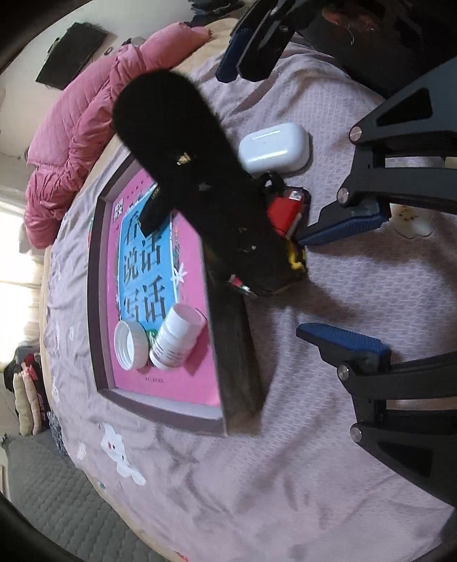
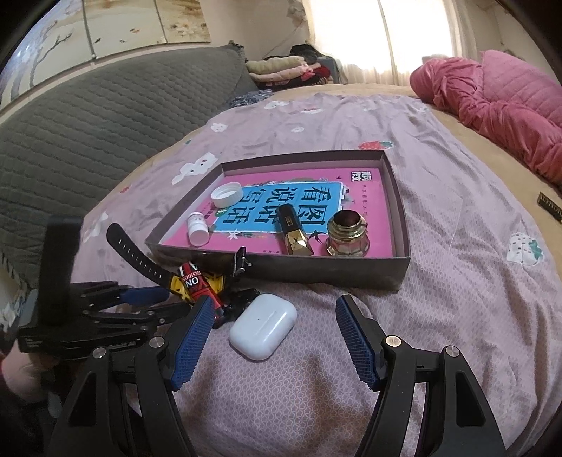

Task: Organize rigid objects
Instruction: 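Move the left tool toward the black-yellow watch while the right tool approaches the white earbuds case, then grasp the black-yellow watch with the left tool while the right tool grasps the white earbuds case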

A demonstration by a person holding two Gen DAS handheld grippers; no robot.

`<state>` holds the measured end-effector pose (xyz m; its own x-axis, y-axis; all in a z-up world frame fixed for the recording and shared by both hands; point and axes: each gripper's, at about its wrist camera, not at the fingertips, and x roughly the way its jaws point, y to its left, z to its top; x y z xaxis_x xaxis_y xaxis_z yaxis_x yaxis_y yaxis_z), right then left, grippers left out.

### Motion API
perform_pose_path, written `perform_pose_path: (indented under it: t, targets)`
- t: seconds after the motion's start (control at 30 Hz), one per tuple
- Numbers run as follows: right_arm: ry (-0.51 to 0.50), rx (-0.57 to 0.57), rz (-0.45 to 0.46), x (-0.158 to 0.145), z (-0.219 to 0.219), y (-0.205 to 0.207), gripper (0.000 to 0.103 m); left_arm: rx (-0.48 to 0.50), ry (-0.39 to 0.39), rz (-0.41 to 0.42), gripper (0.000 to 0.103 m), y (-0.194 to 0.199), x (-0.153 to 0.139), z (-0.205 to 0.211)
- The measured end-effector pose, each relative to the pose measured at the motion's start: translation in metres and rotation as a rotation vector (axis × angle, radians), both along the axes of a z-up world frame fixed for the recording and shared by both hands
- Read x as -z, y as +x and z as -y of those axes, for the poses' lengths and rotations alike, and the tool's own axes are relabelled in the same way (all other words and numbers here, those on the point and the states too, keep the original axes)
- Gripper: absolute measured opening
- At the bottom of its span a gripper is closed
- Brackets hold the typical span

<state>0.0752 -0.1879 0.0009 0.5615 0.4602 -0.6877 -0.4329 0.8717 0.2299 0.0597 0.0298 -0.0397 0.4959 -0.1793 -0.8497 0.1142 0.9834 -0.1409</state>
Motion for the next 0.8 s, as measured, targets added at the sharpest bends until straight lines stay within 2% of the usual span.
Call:
perform_pose_path:
  t: [0.17, 0.33, 0.47, 0.63, 0.8]
  targets:
    - [0.021, 0.019, -0.023, 0.003, 0.005, 0.004, 0.073, 0.099, 0.046, 0.003, 0.046, 0.011, 0.003, 0.009]
    - [0.029, 0.025, -0.047, 0.007, 0.007, 0.007, 0.073, 0.222, 0.141, 0.038, 0.046, 0.016, 0.004, 0.03]
    - [0.021, 0.011, -0.081, 0.015, 0.004, 0.009, 0.073, 0.249, 0.102, 0.023, 0.046, 0.024, 0.008, 0.028]
    - [-0.002, -0.02, -0.145, 0.03, -0.008, 0.012, 0.073, 0.29, 0.094, 0.016, 0.047, 0.028, 0.01, 0.029]
    - [-0.028, -0.044, -0.161, 0.039, -0.021, 0.011, 0.073, 0.32, 0.087, 0.017, 0.048, 0.033, 0.012, 0.03]
